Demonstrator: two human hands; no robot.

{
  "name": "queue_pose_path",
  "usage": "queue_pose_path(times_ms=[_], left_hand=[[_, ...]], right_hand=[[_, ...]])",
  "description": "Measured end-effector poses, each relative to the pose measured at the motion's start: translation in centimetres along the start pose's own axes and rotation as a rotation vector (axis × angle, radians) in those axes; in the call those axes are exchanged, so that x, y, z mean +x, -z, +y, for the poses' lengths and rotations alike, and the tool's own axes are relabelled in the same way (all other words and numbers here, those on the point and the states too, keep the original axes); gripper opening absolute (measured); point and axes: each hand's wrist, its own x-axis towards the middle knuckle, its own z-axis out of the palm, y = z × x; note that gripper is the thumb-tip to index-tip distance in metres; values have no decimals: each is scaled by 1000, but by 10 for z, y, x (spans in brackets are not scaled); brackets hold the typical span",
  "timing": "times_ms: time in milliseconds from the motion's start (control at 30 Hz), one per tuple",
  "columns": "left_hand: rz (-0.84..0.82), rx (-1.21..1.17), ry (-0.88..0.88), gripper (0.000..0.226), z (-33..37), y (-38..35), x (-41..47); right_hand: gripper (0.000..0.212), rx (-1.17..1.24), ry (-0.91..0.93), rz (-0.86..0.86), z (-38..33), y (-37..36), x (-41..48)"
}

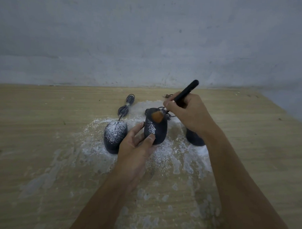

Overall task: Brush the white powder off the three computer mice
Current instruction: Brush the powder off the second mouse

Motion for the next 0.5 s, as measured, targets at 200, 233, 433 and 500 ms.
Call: queue_pose_path(times_ms=[200,233,433,500], left_hand=[[10,-20,14,51,0,-2,-1],[12,-24,15,52,0,-1,0],[8,16,12,52,-1,0,-1],[12,19,11,53,-2,0,0]], right_hand=[[11,36,20,149,-3,-1,2],[11,-1,14,84,-3,-2,1],[11,-9,35,192,-4,-7,2],[10,18,36,61,-5,-4,0]])
